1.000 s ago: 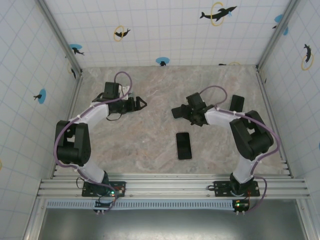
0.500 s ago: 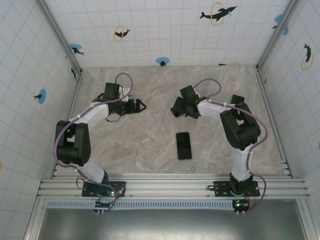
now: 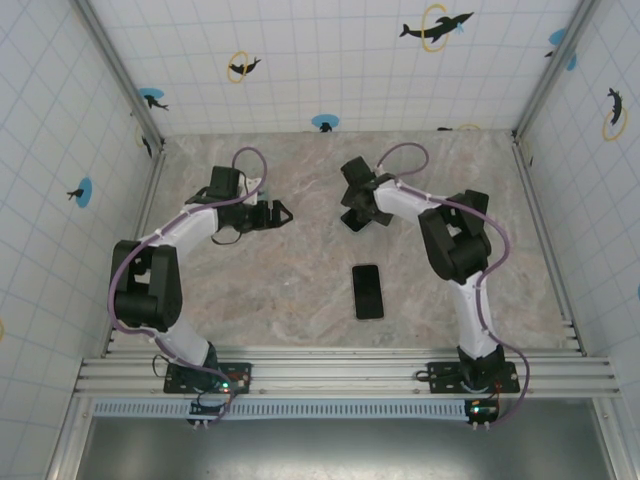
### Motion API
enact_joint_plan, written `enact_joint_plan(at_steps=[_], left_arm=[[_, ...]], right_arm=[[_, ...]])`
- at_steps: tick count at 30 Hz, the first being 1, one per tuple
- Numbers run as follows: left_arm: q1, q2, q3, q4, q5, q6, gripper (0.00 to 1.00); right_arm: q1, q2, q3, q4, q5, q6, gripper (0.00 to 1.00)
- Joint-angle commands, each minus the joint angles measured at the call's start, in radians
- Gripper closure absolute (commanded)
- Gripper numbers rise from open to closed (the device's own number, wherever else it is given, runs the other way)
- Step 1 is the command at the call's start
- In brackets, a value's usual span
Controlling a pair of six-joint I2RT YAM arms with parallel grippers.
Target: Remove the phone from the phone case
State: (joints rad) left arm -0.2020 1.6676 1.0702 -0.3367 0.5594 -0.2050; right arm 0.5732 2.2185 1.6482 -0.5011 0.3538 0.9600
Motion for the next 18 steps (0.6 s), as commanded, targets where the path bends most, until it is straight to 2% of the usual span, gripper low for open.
enact_joint_plan(at_steps=[1, 6, 18], left_arm=[[-0.004, 0.021, 0.007, -0.030, -0.003, 0.036, 0.02], [-0.003, 0.027, 0.008, -0.034, -0.001, 0.044, 0.03], [-0.002, 0.014, 0.011, -0.050, 0.005, 0.054, 0.02]], right_arm=[[0.013, 0.097, 0.080, -0.148, 0.057, 0.059, 0.01], [0.019, 0.134, 0.124, -0.187, 0.062, 0.080, 0.00], [0.027, 0.140, 0.121, -0.279, 0.061, 0.111, 0.05]])
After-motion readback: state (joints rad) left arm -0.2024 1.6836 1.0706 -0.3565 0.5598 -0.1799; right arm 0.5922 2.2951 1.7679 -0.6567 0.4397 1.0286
